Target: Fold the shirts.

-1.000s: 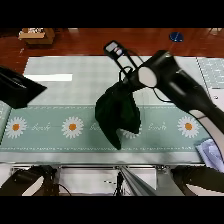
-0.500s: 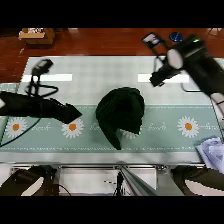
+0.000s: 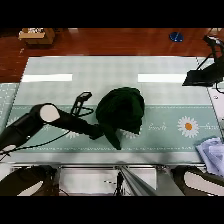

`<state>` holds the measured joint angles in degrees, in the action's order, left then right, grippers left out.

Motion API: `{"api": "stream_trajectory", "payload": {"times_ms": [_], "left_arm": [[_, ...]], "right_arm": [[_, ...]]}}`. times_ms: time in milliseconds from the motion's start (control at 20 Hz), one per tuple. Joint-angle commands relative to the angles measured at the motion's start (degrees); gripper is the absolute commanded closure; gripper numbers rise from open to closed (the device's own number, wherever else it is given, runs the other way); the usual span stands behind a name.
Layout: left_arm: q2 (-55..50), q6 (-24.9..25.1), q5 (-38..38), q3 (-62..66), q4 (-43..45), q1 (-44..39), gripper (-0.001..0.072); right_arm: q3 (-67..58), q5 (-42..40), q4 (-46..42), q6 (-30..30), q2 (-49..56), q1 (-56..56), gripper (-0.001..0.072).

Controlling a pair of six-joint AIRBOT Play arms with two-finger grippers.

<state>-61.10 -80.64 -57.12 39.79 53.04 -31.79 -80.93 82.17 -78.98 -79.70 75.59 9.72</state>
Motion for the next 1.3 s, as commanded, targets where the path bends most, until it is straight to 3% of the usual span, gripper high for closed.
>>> {"api": "stream_trajectory", "payload": {"times_ms": [0, 200, 300, 350, 450, 500, 650, 950, 1200, 1250], "left_arm": [[-5.1, 0.0, 11.7, -0.7, -1.9, -6.7, -0.0013], [-9.2, -3.7, 23.4, -0.6, -2.6, -9.1, -0.0013], [-11.3, -7.8, 25.6, -0.6, -2.7, -9.0, -0.0007], [-12.3, -9.2, 25.6, -0.6, -2.7, -9.0, 0.0034], [-13.2, -9.7, 24.3, -0.6, -2.7, -9.1, 0.0594], [-13.1, -9.6, 23.5, -0.6, -2.7, -9.0, 0.0681], [-12.9, -8.5, 21.1, -0.6, -2.7, -9.0, 0.0681], [-12.9, -8.5, 17.8, -0.6, -2.7, -9.0, 0.0681], [-12.9, -8.5, 17.8, -0.6, -2.7, -9.0, 0.0681], [-12.9, -8.5, 17.8, -0.6, -2.7, -9.0, 0.0681]], "right_arm": [[3.6, -0.3, 5.2, 3.8, -0.1, 4.1, 0.0222], [7.1, -2.0, 6.8, 5.0, -0.1, 4.1, 0.0222], [8.6, -3.3, 7.1, 5.2, -0.1, 4.1, 0.0222], [9.5, -3.5, 7.9, 5.2, -0.1, 4.1, 0.0222], [12.3, -3.7, 12.9, 7.1, -0.1, 4.1, 0.0222], [14.1, -3.7, 17.3, 9.3, -0.1, 4.1, 0.0222], [21.2, -5.3, 31.5, 17.4, -0.1, 3.6, 0.0222], [31.9, -13.3, 36.1, 24.3, -0.1, -7.8, 0.0222], [31.9, -28.5, 36.0, 22.5, -0.1, -18.0, 0.0225], [31.9, -31.8, 36.0, 21.0, -0.1, -19.5, 0.0269]]}}
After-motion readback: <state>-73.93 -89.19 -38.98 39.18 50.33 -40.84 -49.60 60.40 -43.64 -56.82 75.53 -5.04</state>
